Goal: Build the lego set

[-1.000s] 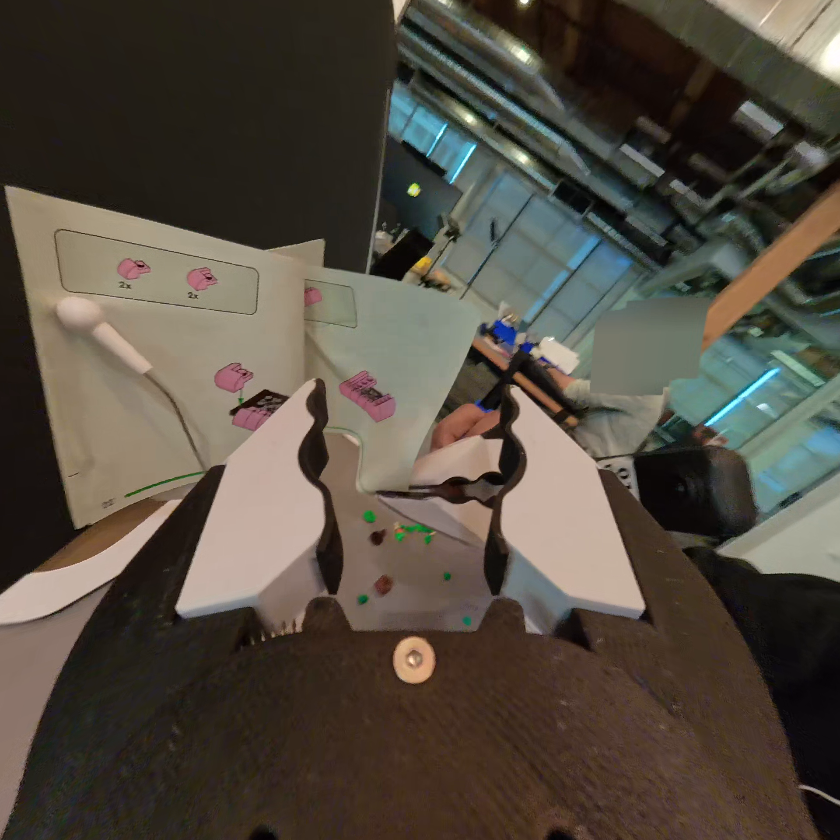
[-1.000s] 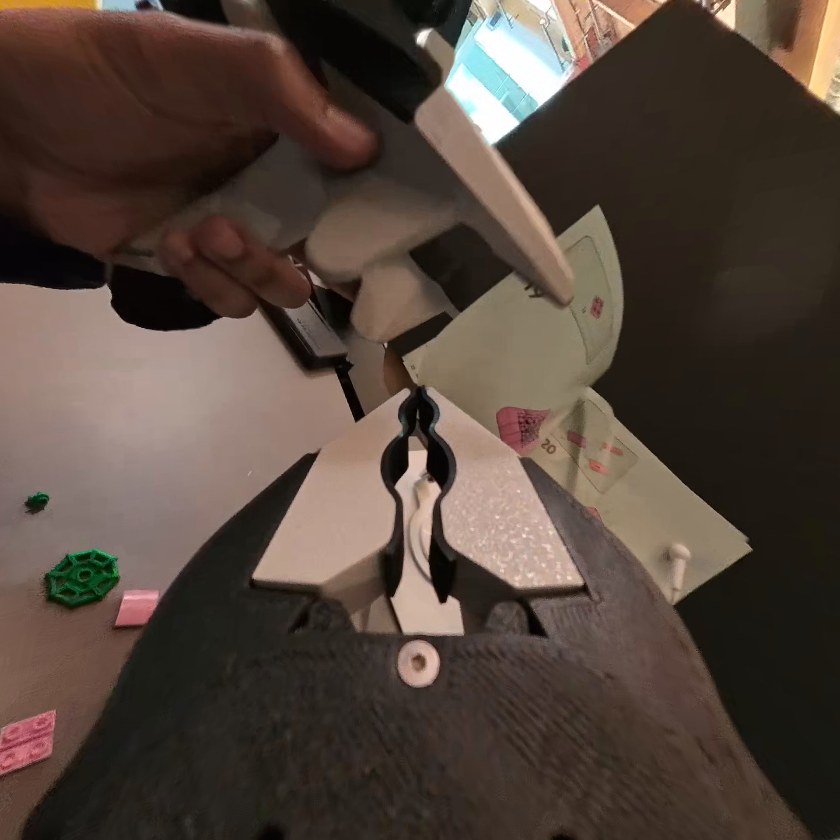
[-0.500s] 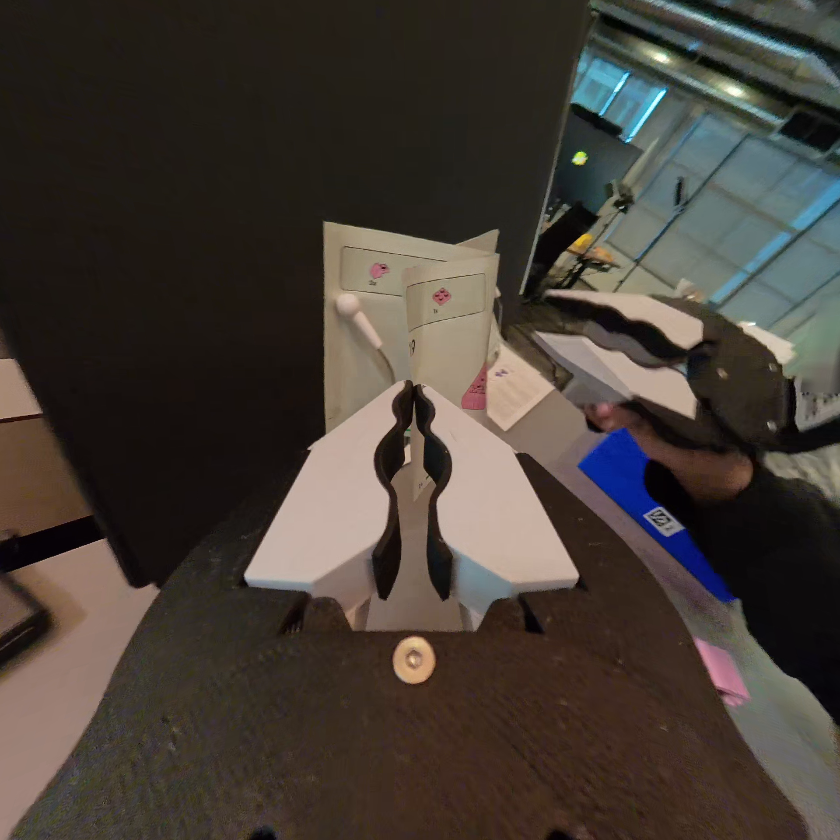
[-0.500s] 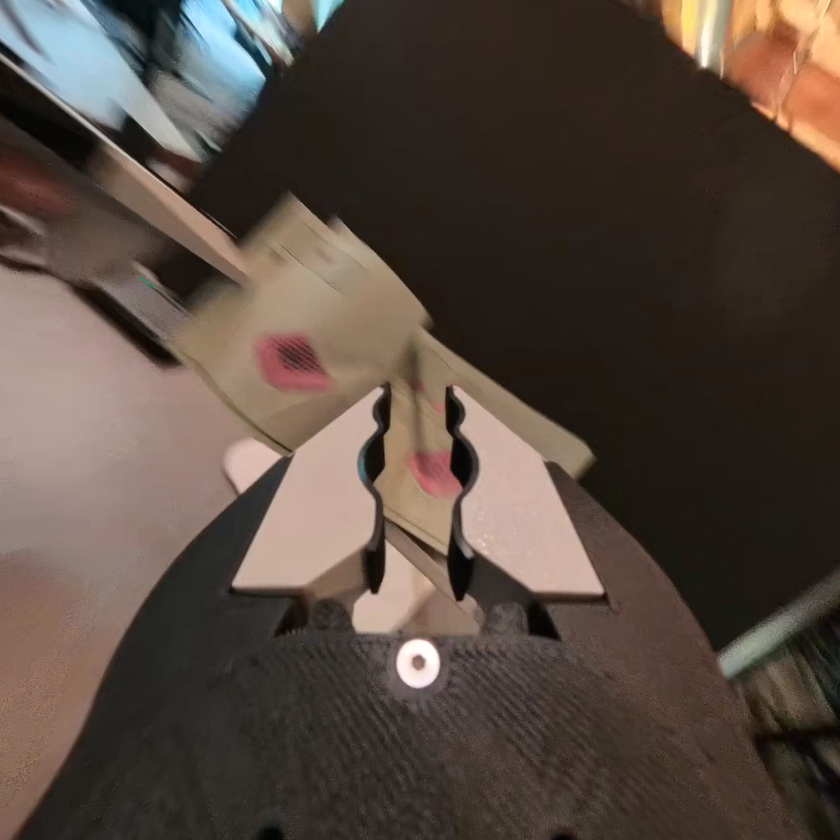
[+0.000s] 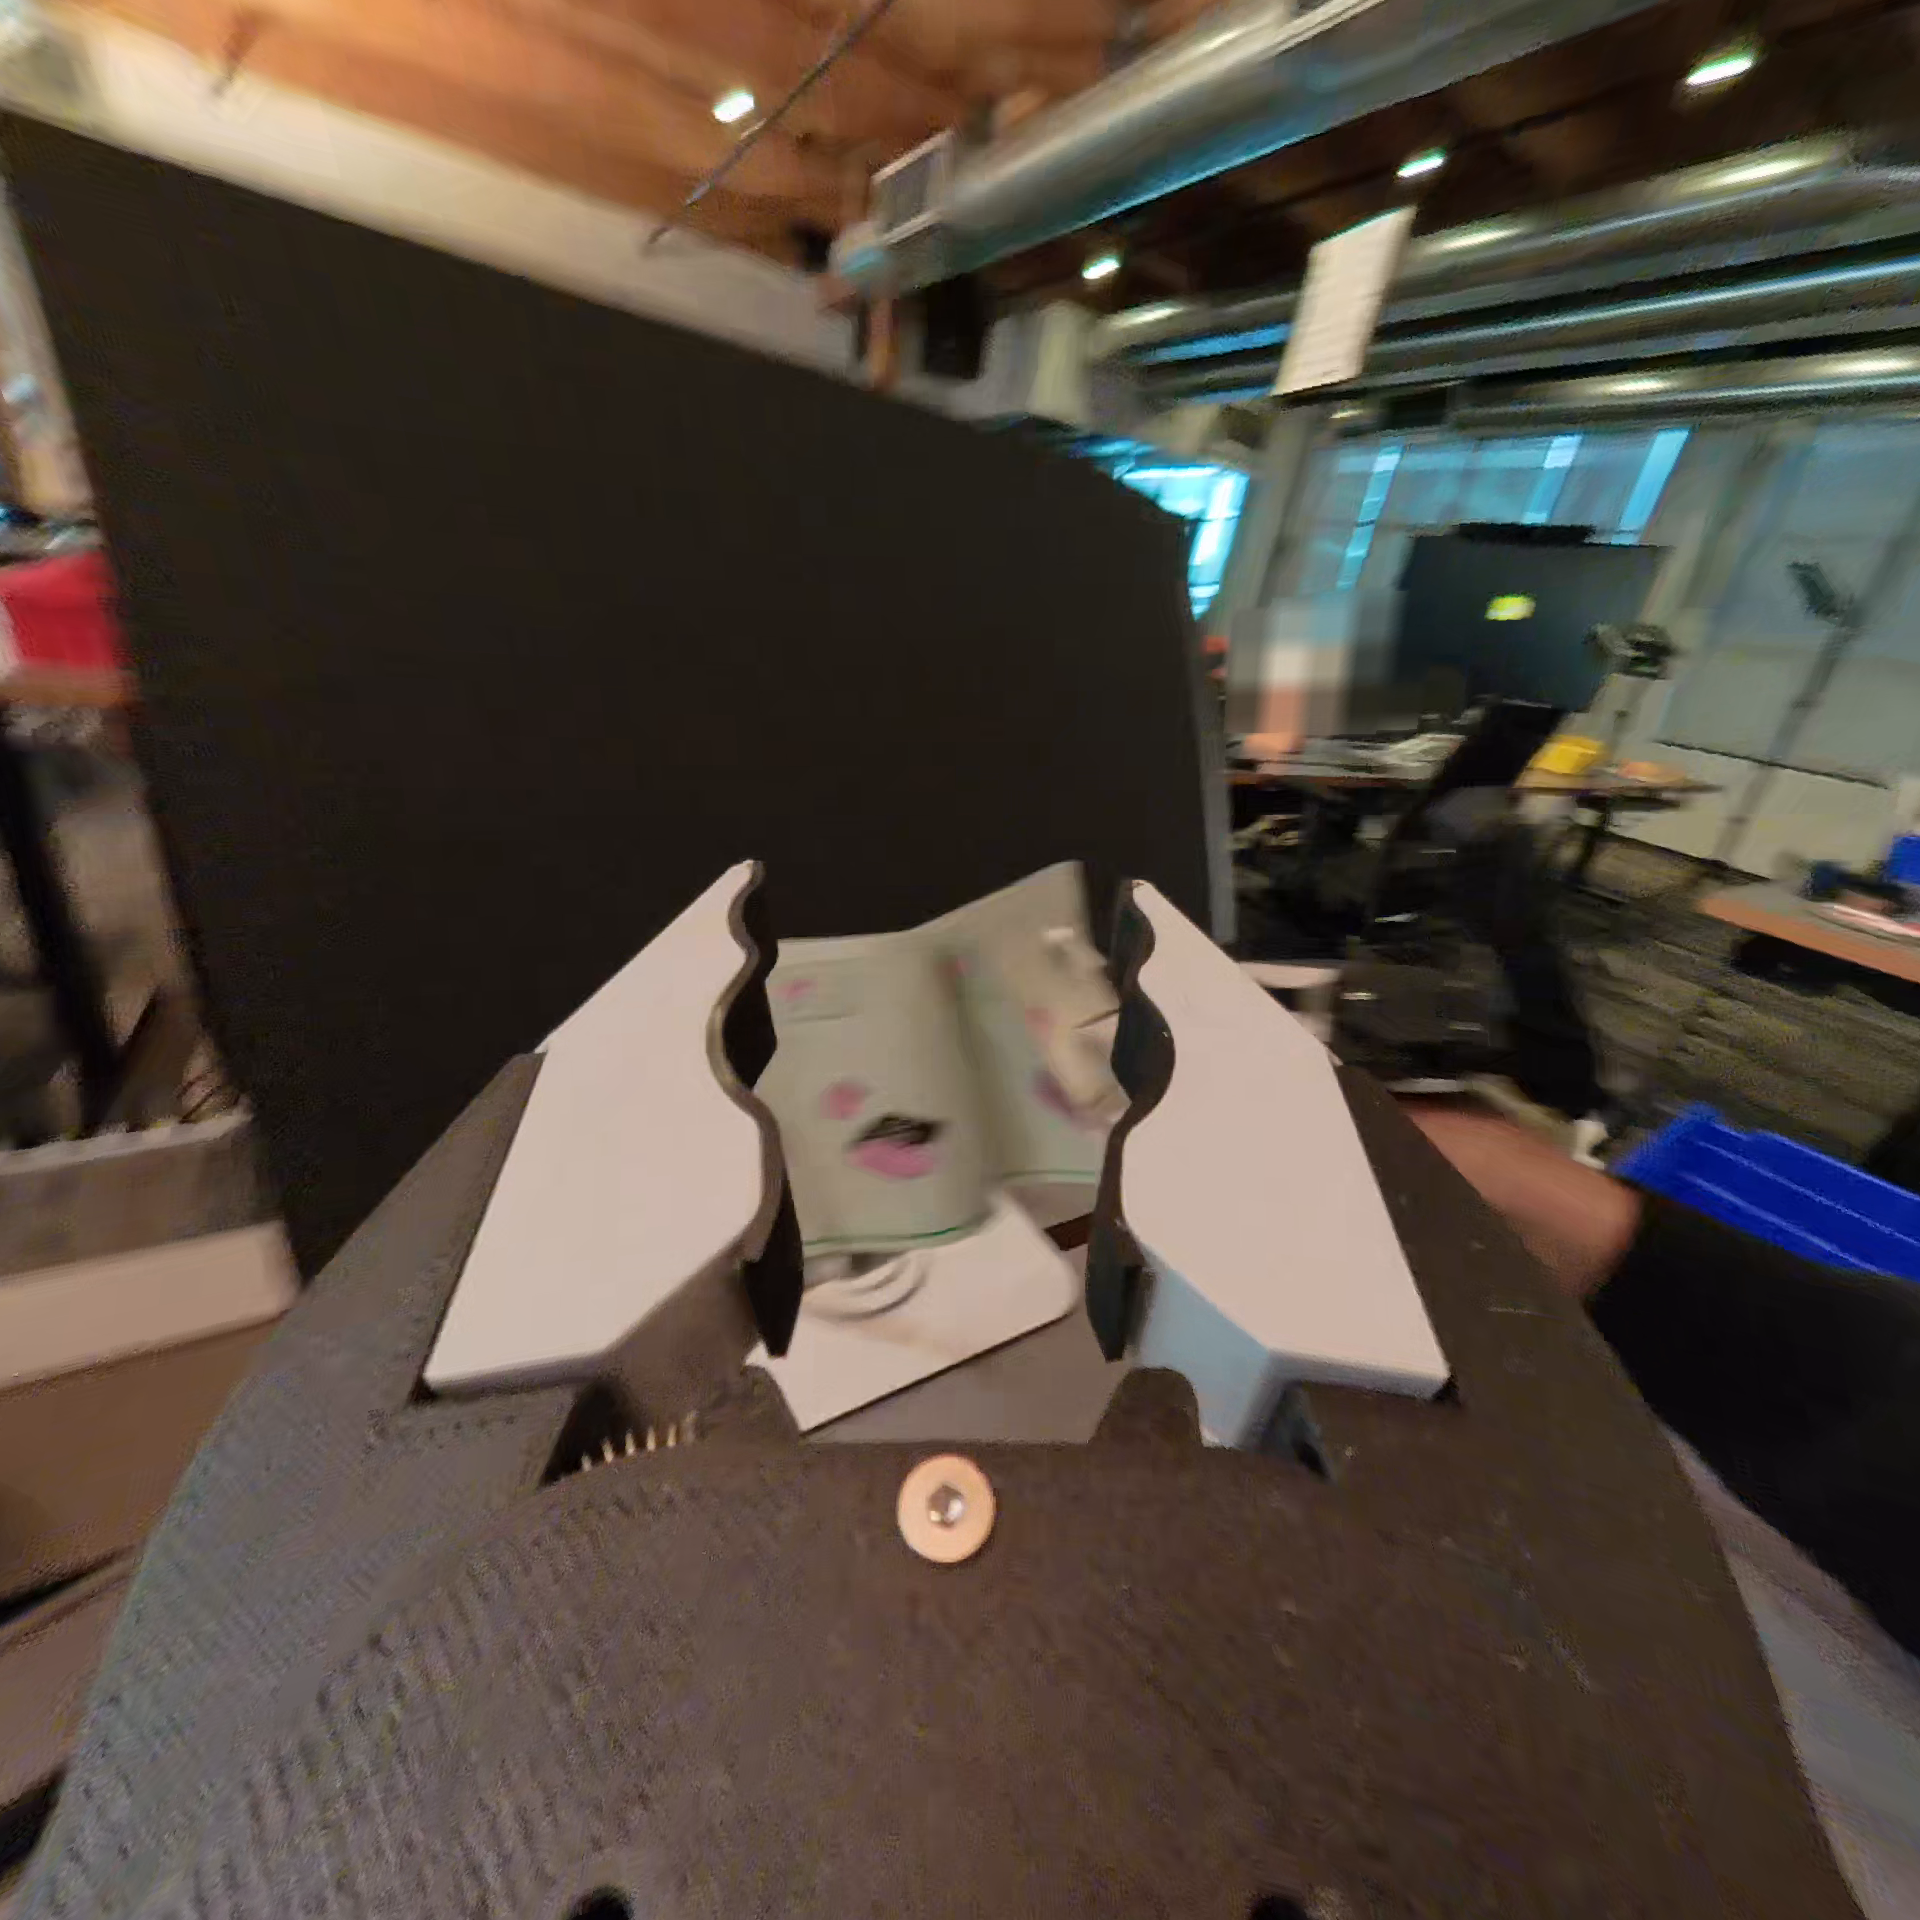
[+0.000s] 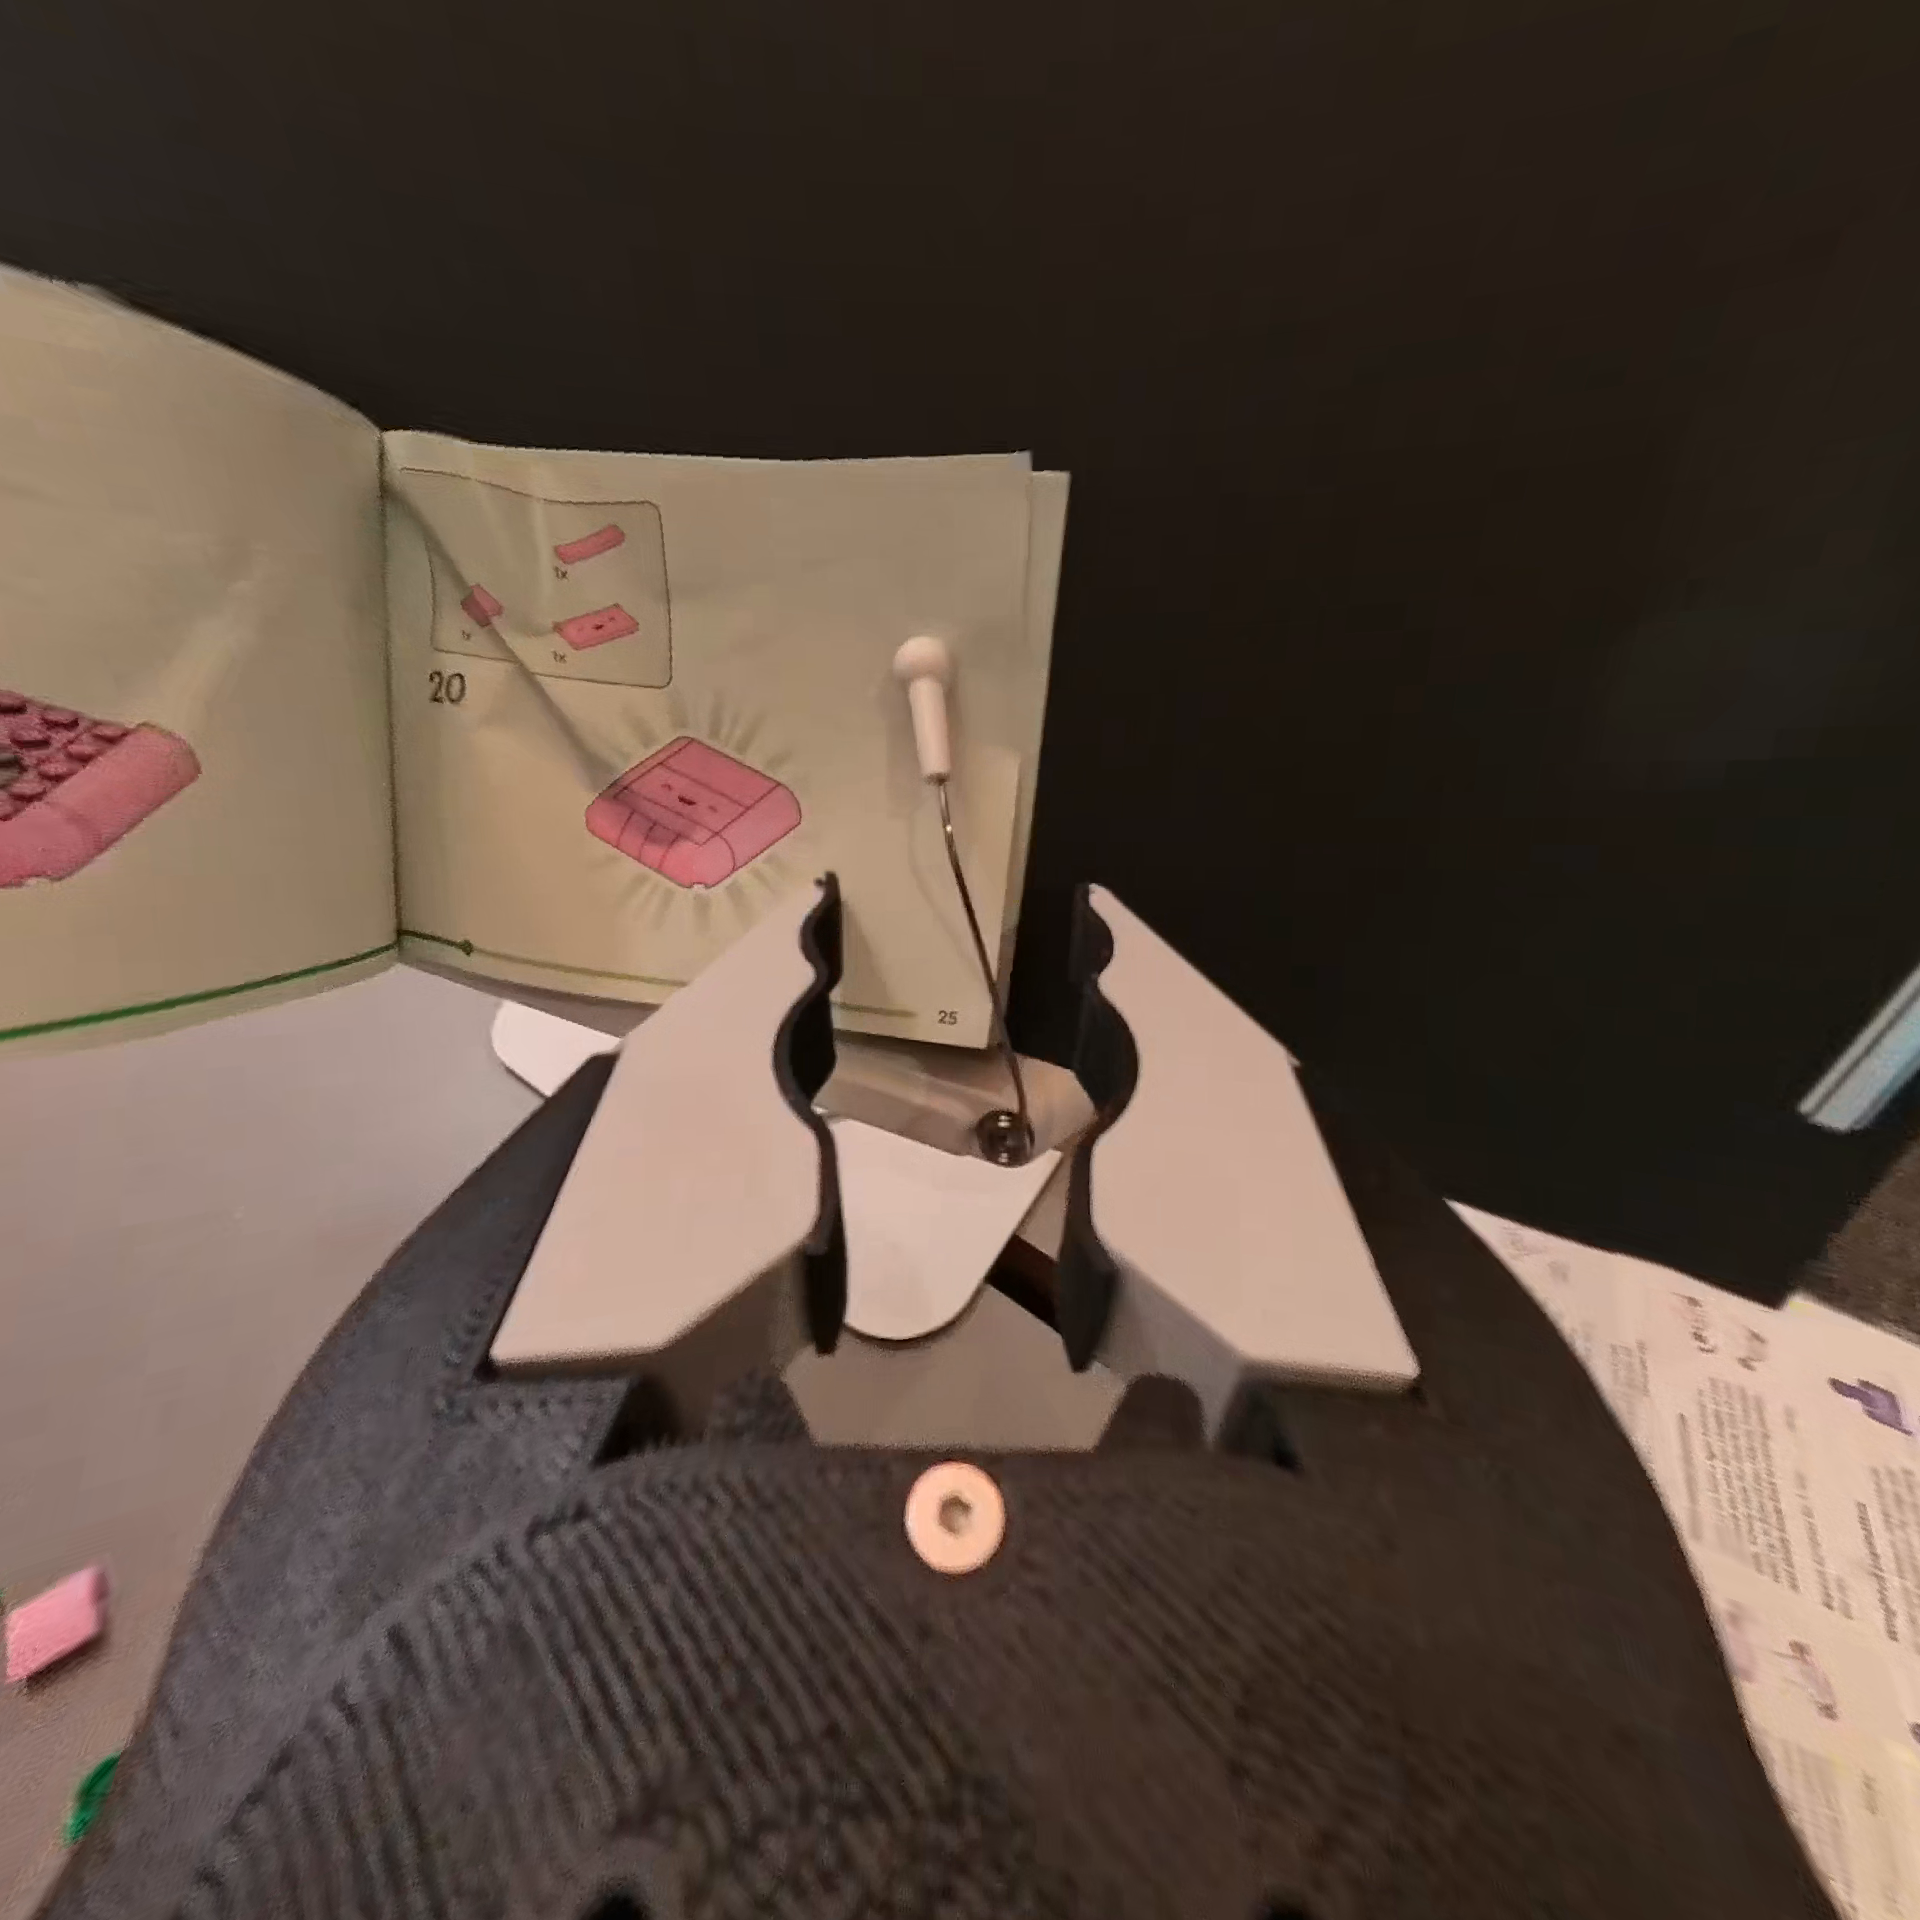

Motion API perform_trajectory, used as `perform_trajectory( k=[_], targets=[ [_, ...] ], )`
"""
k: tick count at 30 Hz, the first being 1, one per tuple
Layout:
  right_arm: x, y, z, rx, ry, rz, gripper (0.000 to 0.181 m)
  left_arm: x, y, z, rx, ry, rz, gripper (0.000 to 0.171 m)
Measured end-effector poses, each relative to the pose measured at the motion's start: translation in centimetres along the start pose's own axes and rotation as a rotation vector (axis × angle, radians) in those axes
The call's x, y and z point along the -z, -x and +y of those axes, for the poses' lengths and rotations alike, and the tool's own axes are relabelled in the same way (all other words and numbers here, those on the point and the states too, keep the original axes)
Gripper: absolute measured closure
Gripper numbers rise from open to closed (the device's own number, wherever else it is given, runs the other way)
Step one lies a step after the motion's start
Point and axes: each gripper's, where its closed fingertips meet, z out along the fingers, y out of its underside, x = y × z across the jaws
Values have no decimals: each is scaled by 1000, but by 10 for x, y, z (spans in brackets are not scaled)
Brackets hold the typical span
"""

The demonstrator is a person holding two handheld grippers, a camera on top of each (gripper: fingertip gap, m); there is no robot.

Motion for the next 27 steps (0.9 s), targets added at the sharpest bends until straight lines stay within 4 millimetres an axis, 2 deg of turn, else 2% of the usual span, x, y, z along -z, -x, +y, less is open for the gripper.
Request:
perform_trajectory(
  k=[2,4,5,7,9,11,13,16,17,20,22,24,27],
  targets=[
    [-1,-2,4,64,22,38,147,1,-69,1,9,-18,178,123],
    [-2,-8,5,152,32,112,158,-6,-141,30,106,55,381,126],
    [-3,-10,5,195,39,146,163,-16,-168,55,131,134,438,127],
    [-3,-6,3,258,41,161,181,-42,-188,102,144,280,421,127],
    [-2,-6,3,289,37,174,181,-65,-182,128,164,346,367,127],
    [0,-9,3,282,29,176,181,-77,-173,137,181,382,379,149],
    [1,-8,2,251,22,166,181,-76,-176,135,256,408,446,151],
    [4,-5,-3,258,-28,146,181,-72,-175,133,194,396,436,150],
    [6,-4,-6,258,-54,130,181,-69,-171,130,167,365,408,154],
    [21,5,-23,273,-171,65,181,-62,-146,125,83,273,279,147],
    [31,15,-34,318,-221,21,181,-62,-134,140,51,318,223,144],
    [31,21,-30,360,-174,6,181,-65,-130,160,57,397,207,139],
    [30,33,-27,384,-177,-34,181,-70,-124,161,88,389,189,139]
  ],
)
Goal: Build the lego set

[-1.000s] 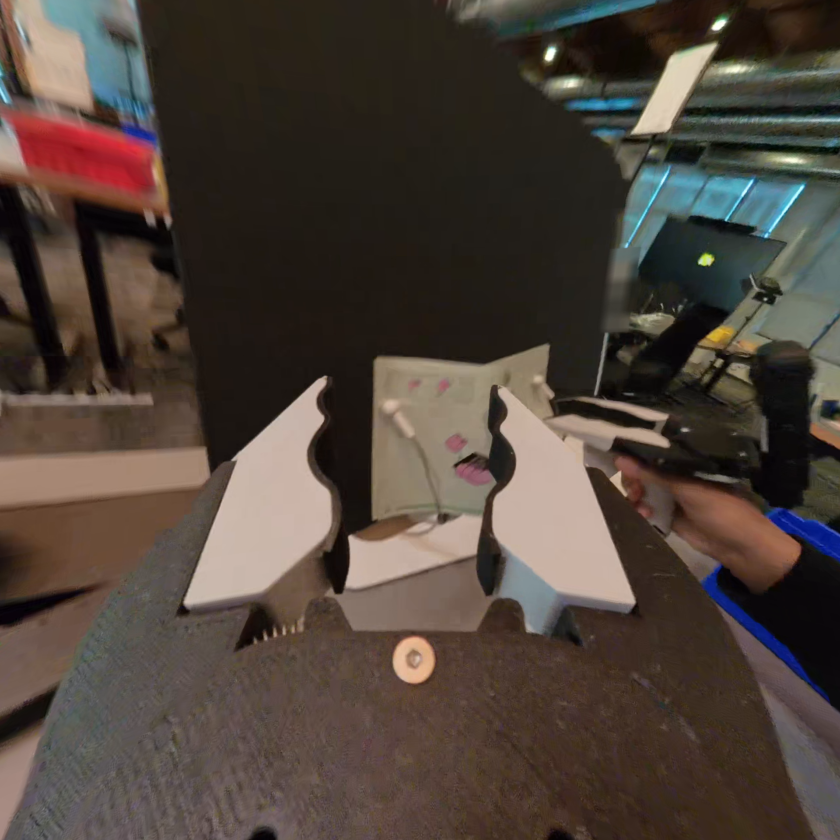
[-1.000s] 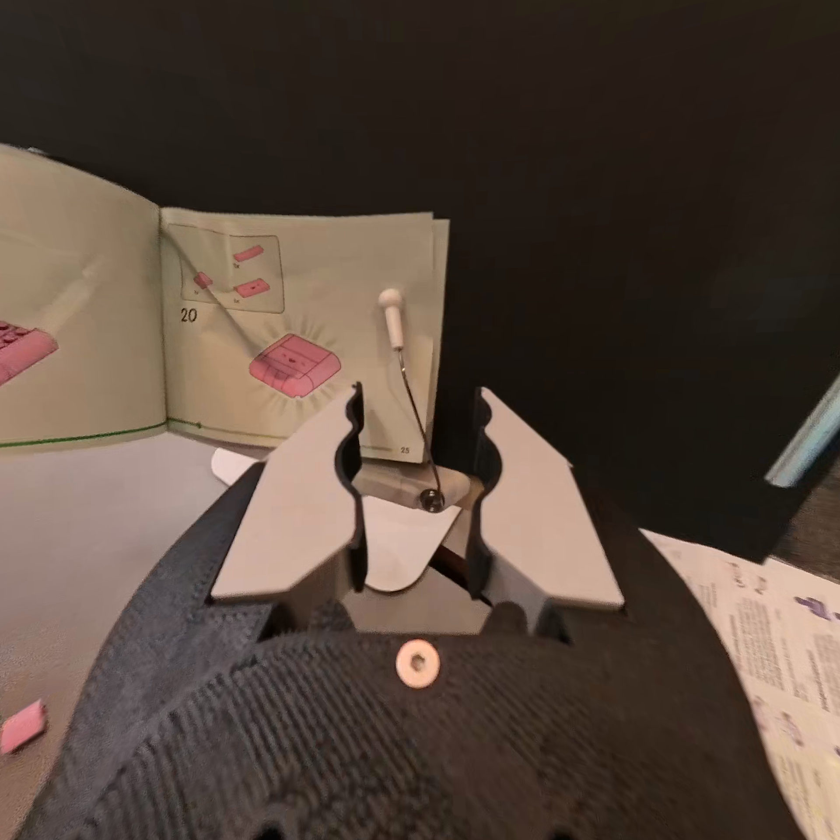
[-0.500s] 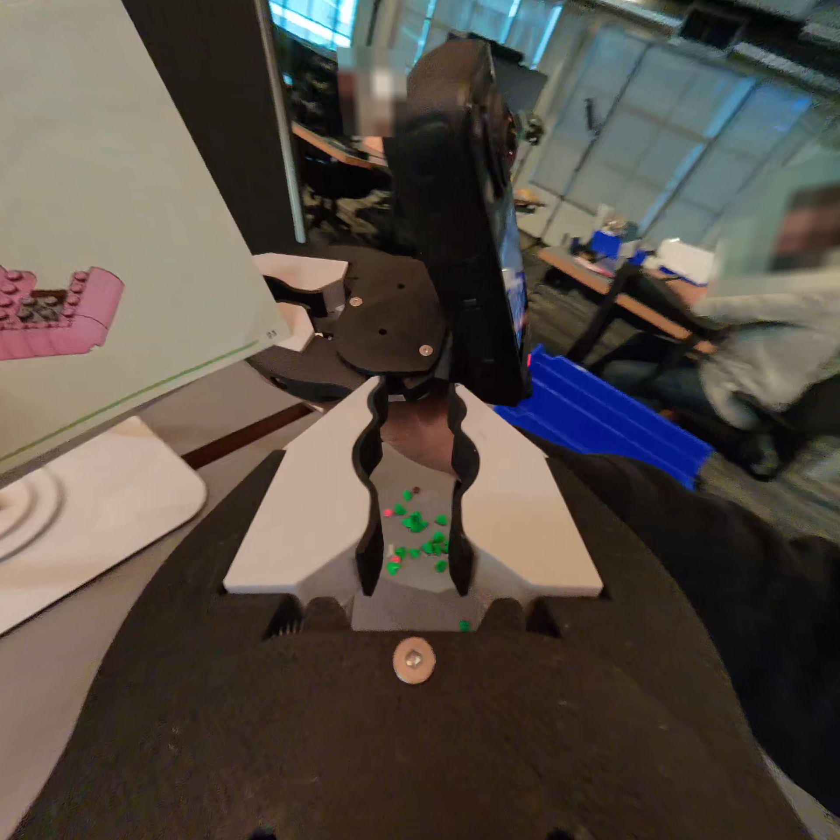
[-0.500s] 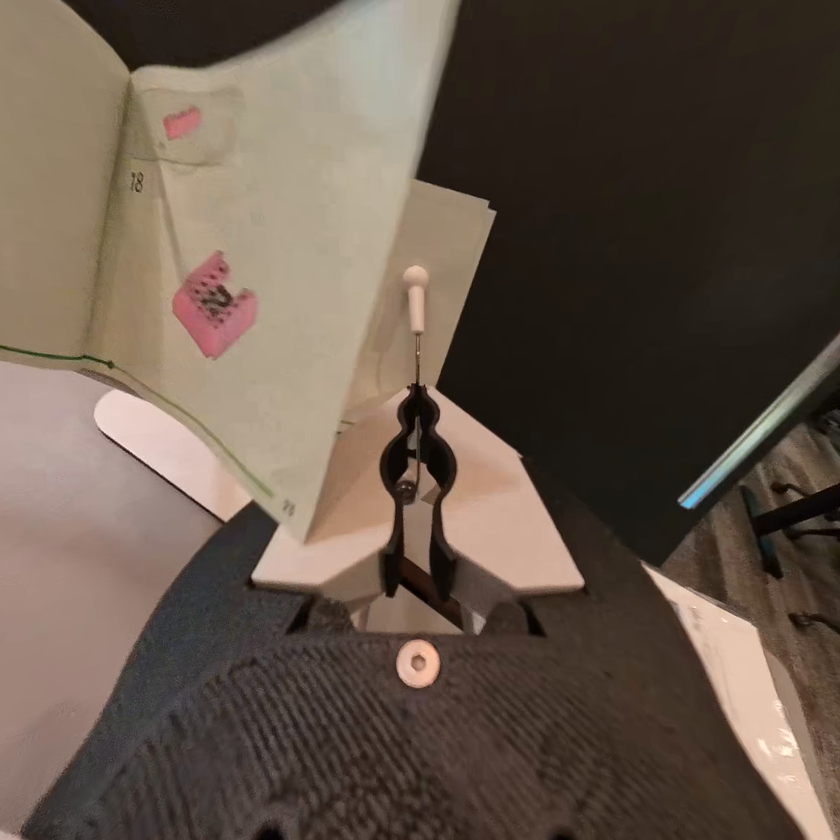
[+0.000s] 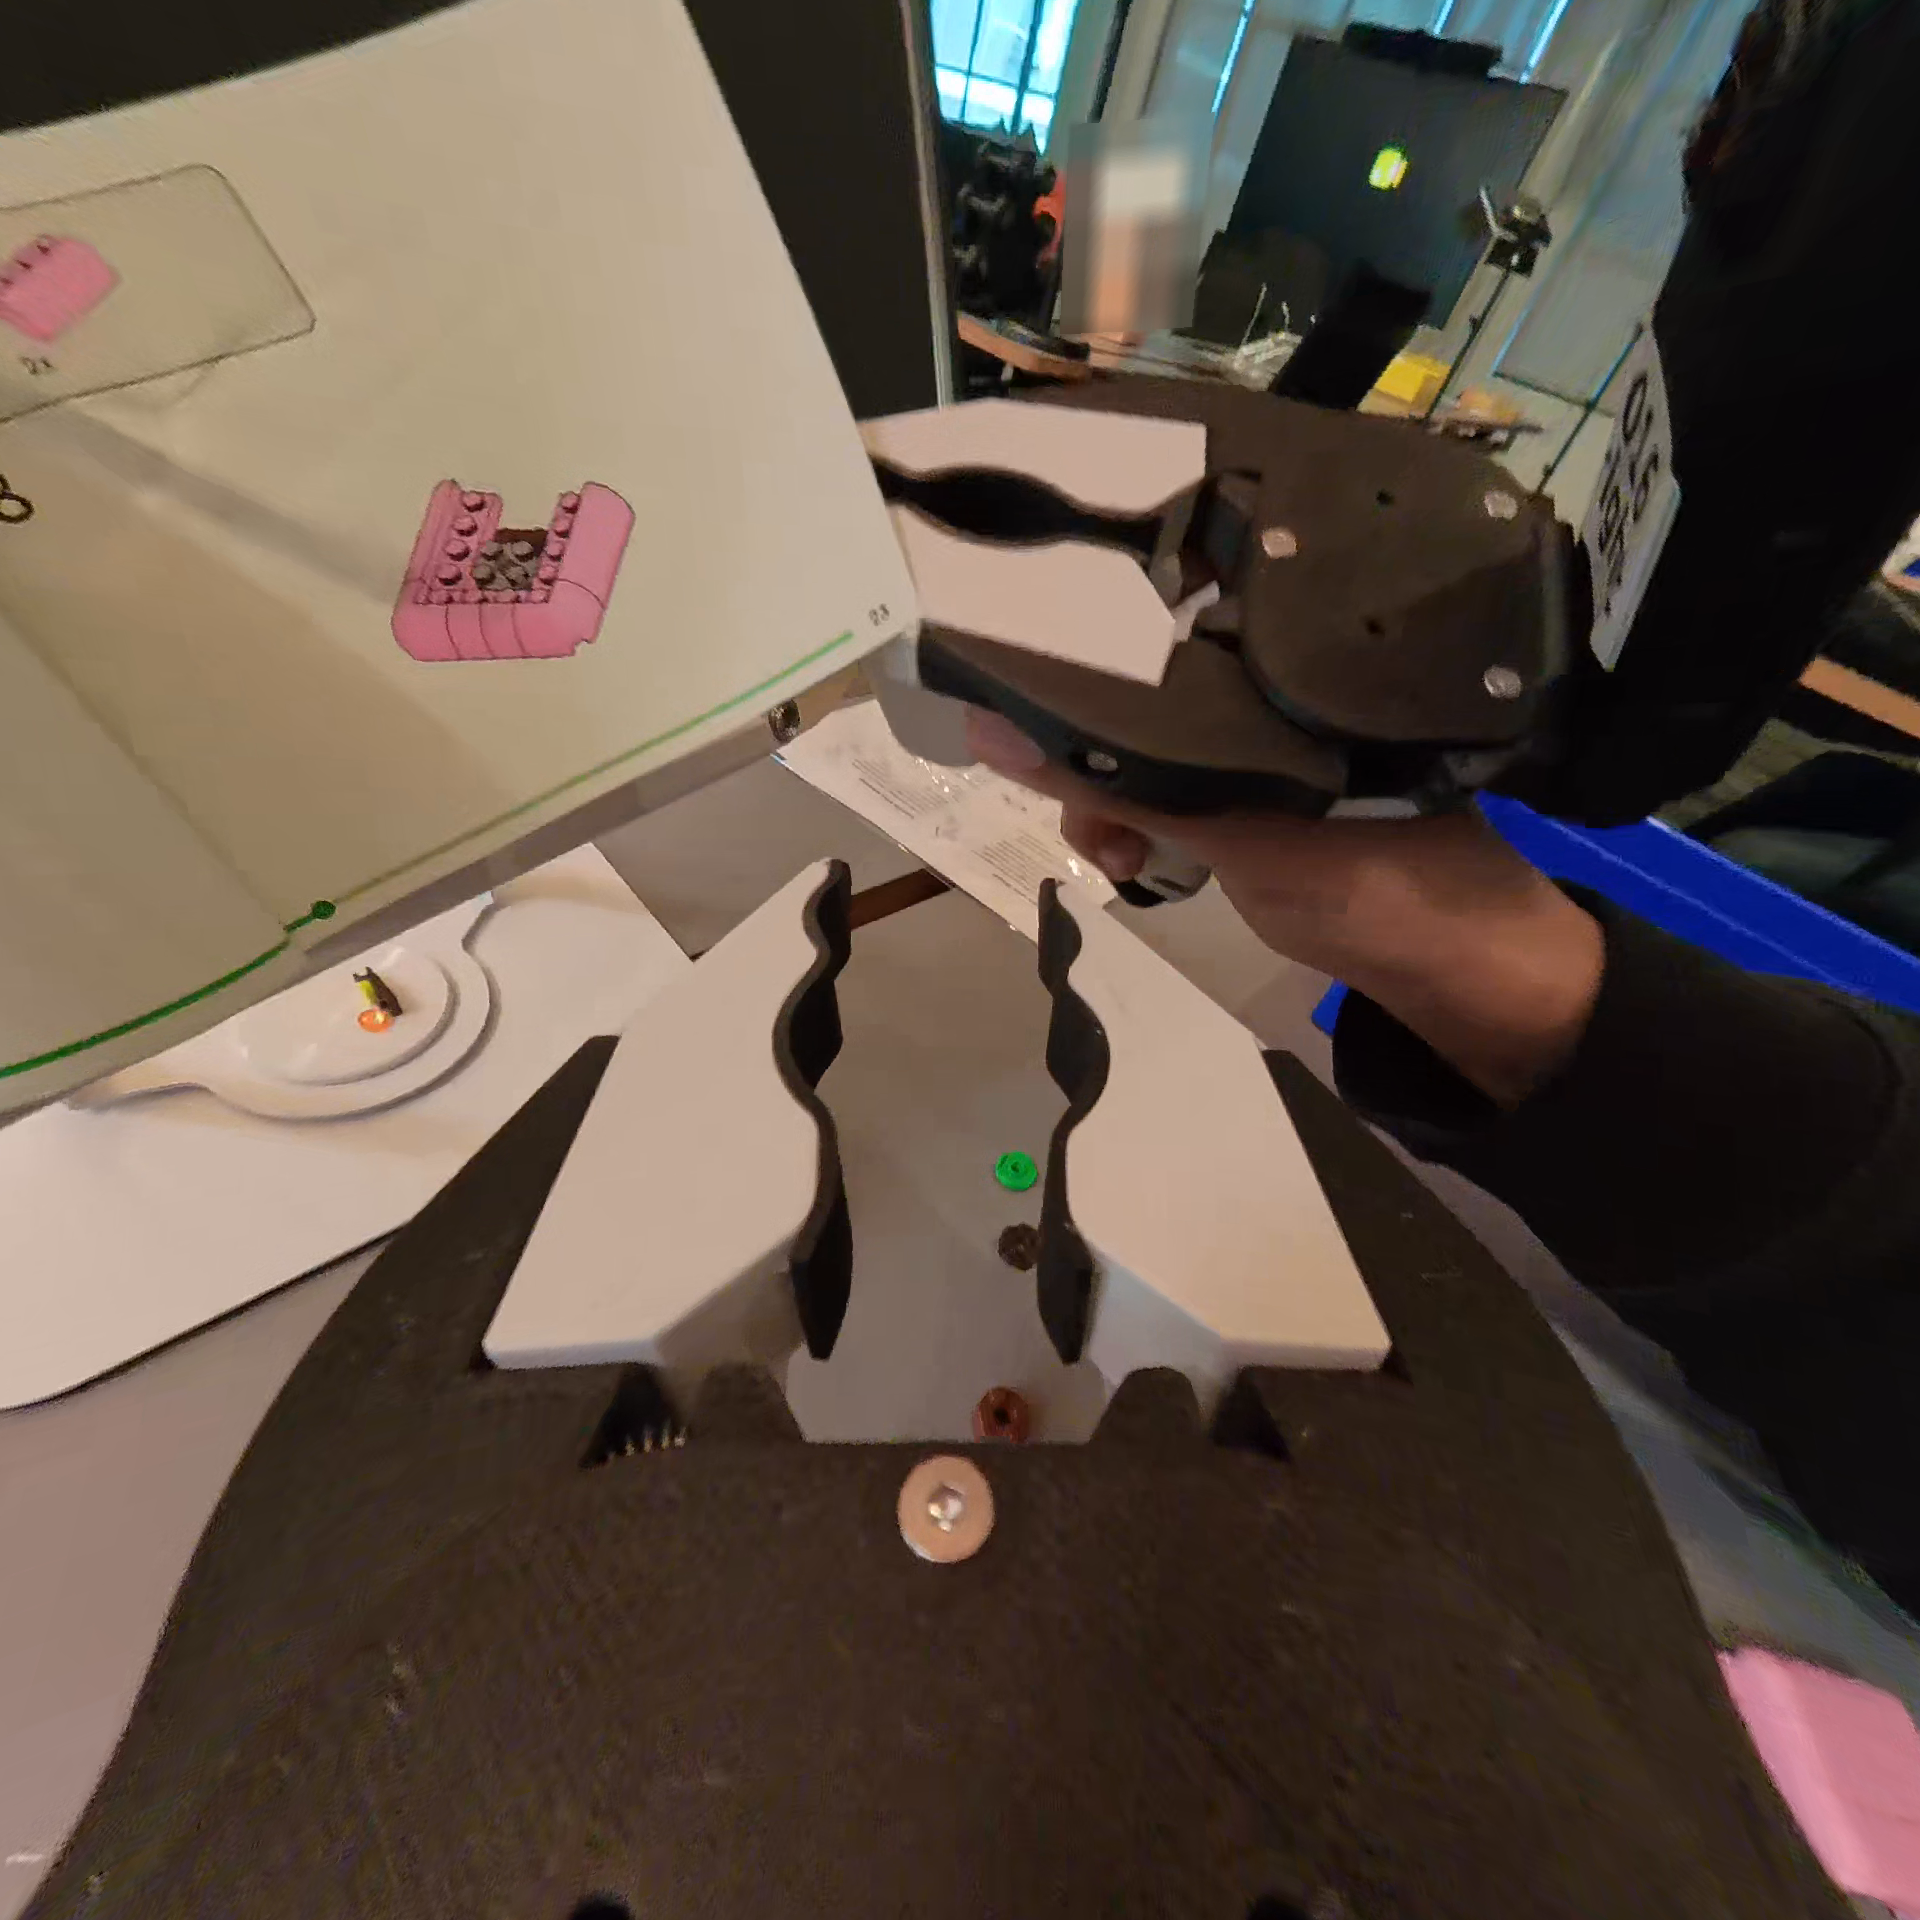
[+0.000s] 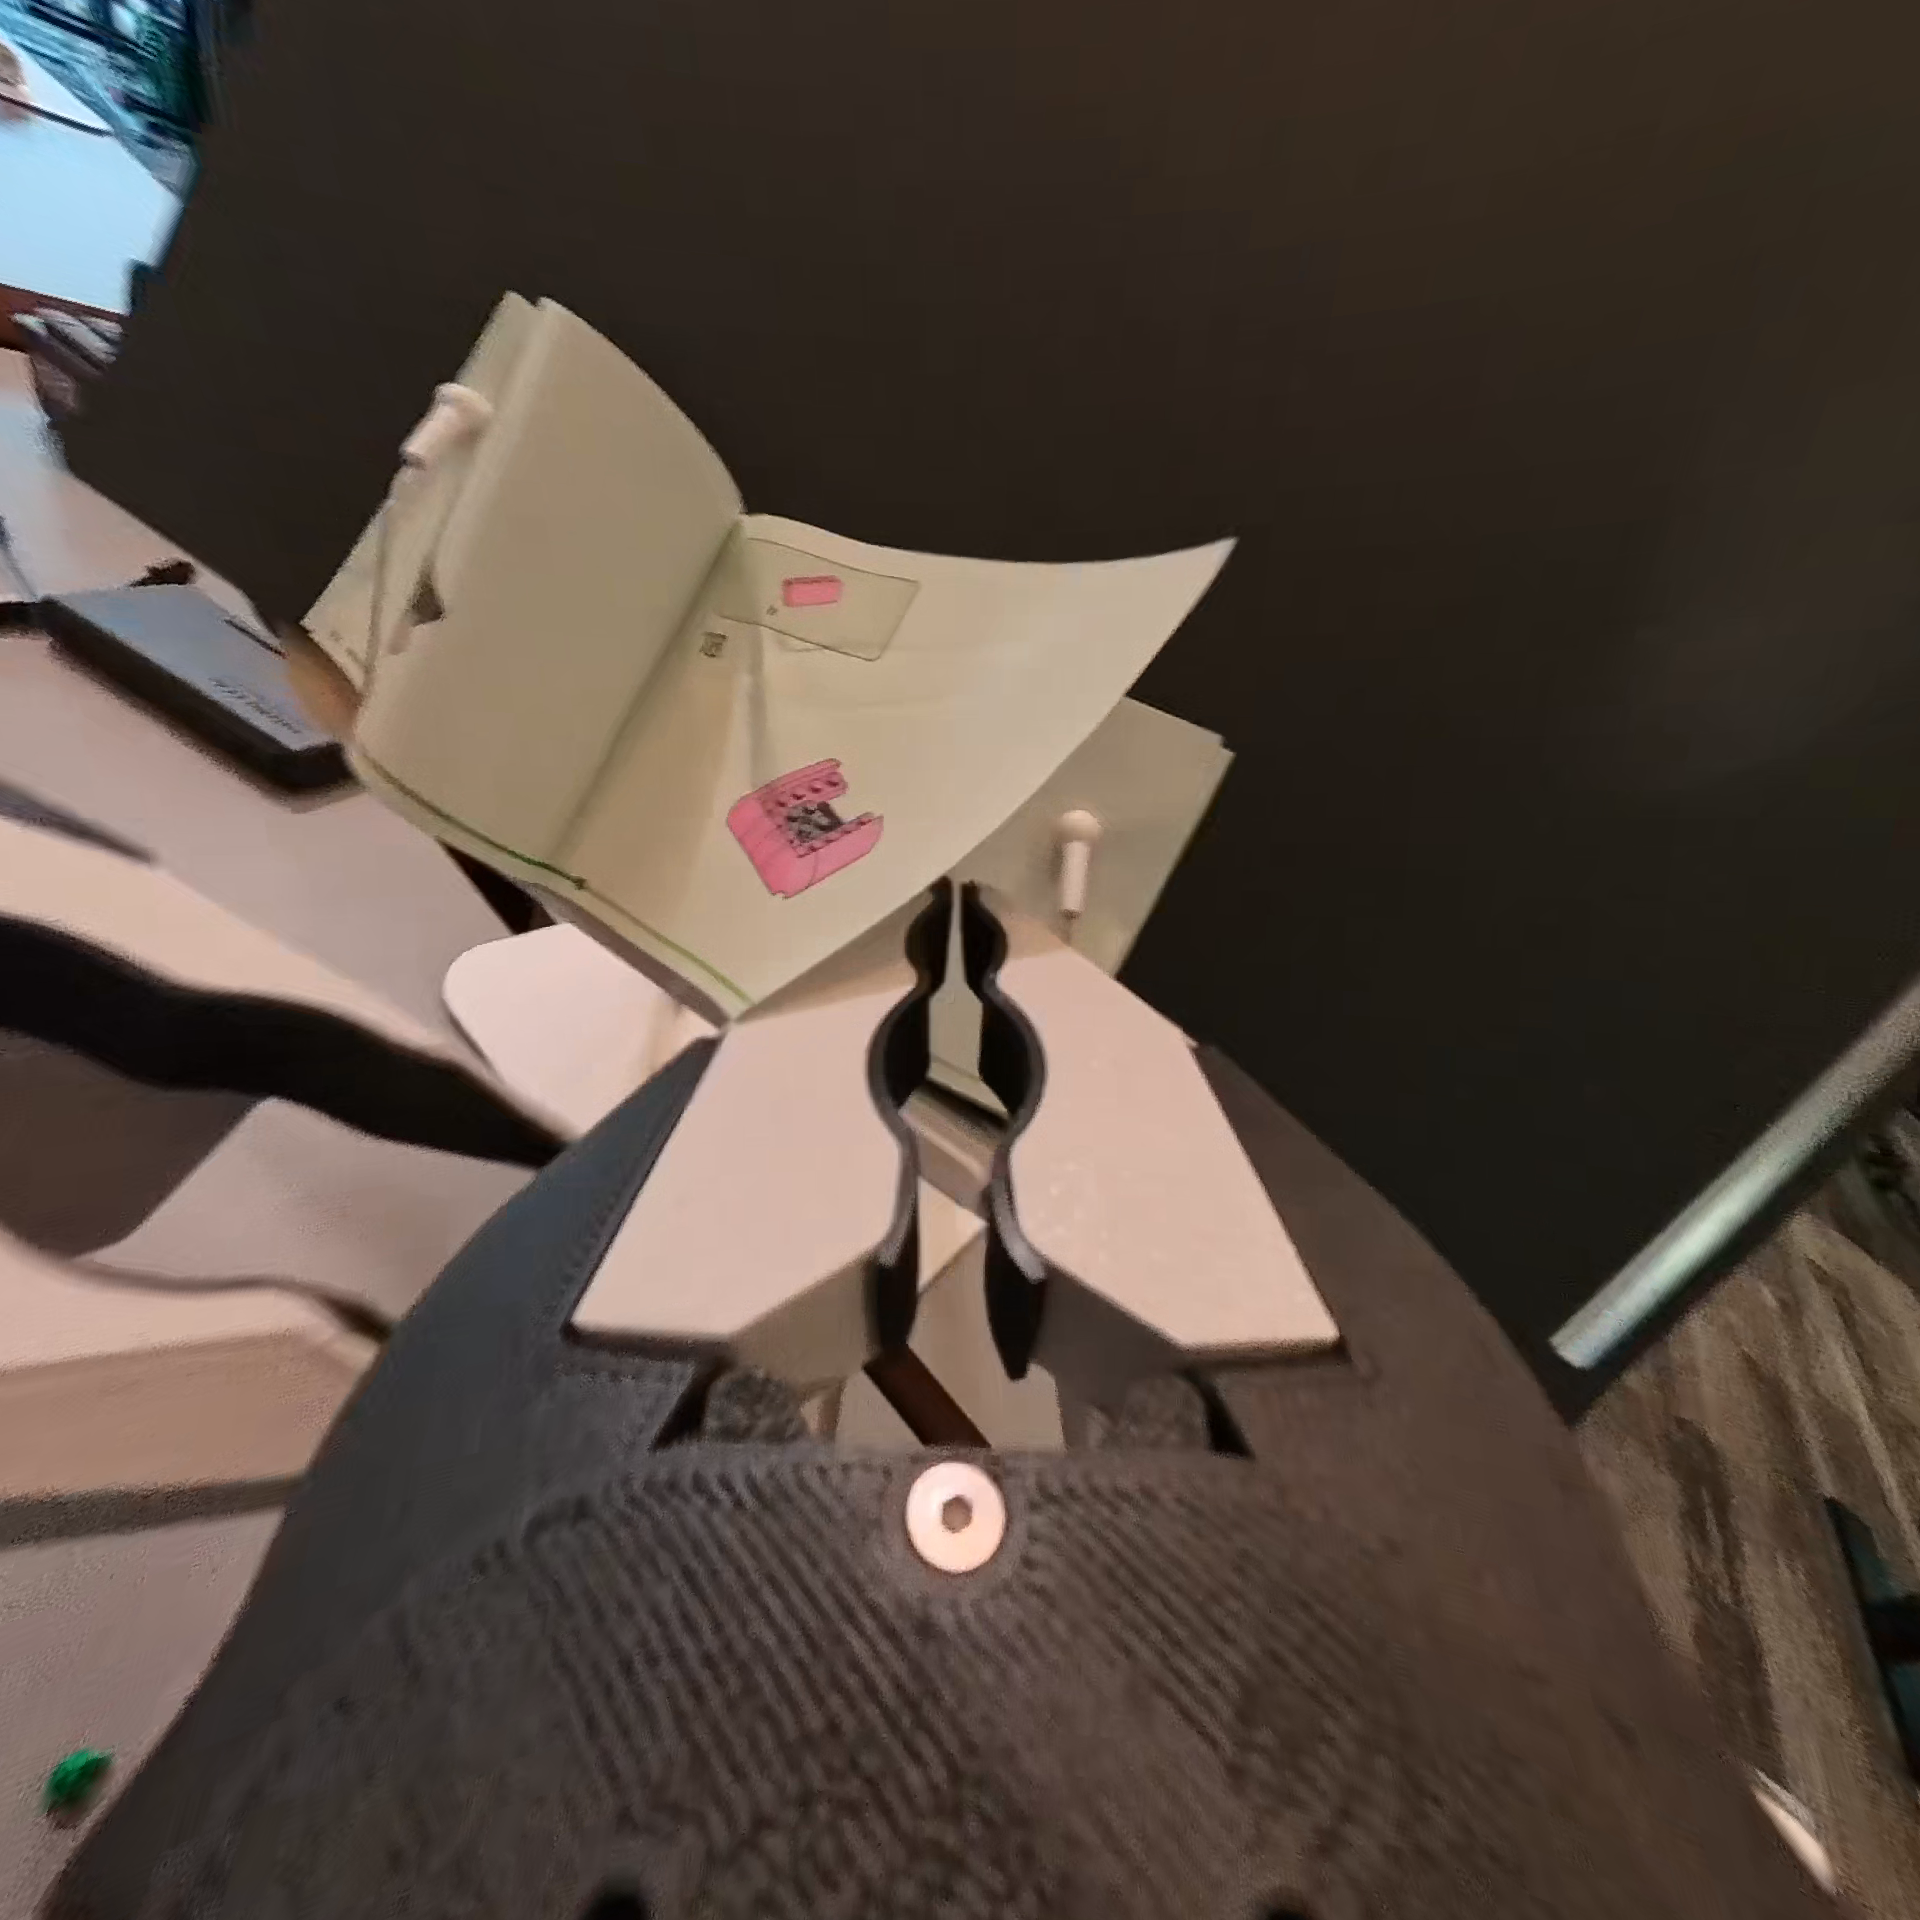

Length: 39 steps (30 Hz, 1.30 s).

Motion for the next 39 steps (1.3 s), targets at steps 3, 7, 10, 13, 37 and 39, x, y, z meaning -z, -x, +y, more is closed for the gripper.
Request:
perform_trajectory(
  k=[3,7,10,13,37,39],
  targets=[
    [3,22,-11,-8,-65,-98,159,3,3,-3,-12,-19,-11,140],
    [0,54,-36,-33,-129,-253,181,-5,-7,31,3,71,15,150],
    [-12,80,-48,17,-104,-334,181,-17,-1,44,-16,84,-61,159],
    [-19,104,-56,100,-69,-393,181,-23,16,25,-57,23,-169,170],
    [-22,-25,36,55,177,61,181,-3,85,-54,-331,-127,-763,171],
    [-20,-26,36,10,163,41,181,-12,111,-18,-218,86,-711,171]
  ],
)
